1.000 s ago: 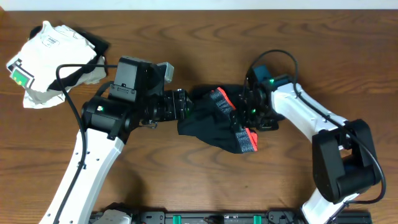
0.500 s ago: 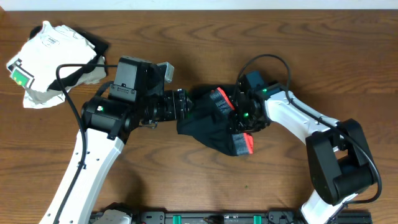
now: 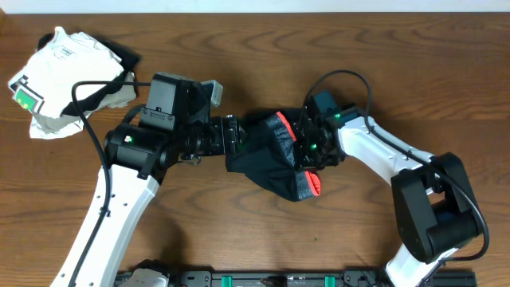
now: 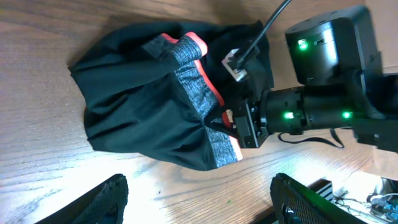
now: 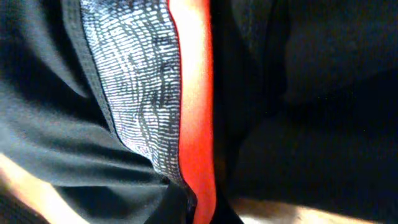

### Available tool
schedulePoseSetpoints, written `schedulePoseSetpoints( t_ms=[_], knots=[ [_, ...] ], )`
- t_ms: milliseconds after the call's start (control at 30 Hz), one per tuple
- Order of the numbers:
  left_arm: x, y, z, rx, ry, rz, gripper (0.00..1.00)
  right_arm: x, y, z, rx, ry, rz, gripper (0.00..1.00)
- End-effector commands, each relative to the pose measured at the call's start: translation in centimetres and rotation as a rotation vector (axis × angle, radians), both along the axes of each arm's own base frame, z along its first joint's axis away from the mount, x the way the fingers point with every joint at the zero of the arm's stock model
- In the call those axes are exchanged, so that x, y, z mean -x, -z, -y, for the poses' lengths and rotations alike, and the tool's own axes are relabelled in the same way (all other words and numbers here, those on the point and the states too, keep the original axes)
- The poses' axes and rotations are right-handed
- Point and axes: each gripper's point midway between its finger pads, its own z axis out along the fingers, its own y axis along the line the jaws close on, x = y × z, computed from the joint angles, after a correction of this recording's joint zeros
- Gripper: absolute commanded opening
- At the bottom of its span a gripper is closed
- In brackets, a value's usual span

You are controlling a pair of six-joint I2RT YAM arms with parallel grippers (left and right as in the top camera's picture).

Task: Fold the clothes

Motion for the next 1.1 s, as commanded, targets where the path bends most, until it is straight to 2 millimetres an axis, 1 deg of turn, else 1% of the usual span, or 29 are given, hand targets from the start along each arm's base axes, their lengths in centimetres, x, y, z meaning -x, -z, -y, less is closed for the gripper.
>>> schedulePoseSetpoints(
  t_ms=[0,133,233,433,667,733,967,1067],
  knots=[
    [-0.4,-0.5,-0.4,-0.02,0.003,0.031,0.75,-2.0,-4.0,-1.7,-0.072,0.001,0.09,0.01],
    [-0.4,-0.5,-0.4,-0.021,0.003,0.03,0.75,-4.1,-7.2,-2.1,-0.096,0.008,0.174,0.01],
    [-0.3,-0.4,-0.4,-0.023,0.003,0.025,0.75,-5.7,-8.8,-2.0,-0.108,0.023,0.22,0.01],
    [-0.2,-0.3,-0.5,-0.026,0.002,0.02,0.75,-8.3,-10.8,-0.6,-0.12,0.079,0.282,0.01],
    [-0.2,-0.3,-0.5,-0.026,0.002,0.02,0.76,-10.9,-12.2,2.5,-0.104,0.139,0.34,0.01],
    [-0.2,-0.3,-0.5,-0.027,0.002,0.019,0.76,-11.2,-12.4,3.6,-0.072,0.164,0.341,0.01],
    [-0.1,-0.3,-0.5,-0.028,0.002,0.018,0.76,-11.0,-12.8,7.7,0.089,0.233,0.317,0.01],
    [-0.1,-0.3,-0.5,-0.028,0.002,0.017,0.76,-10.7,-12.8,8.9,0.138,0.249,0.304,0.01]
  ],
)
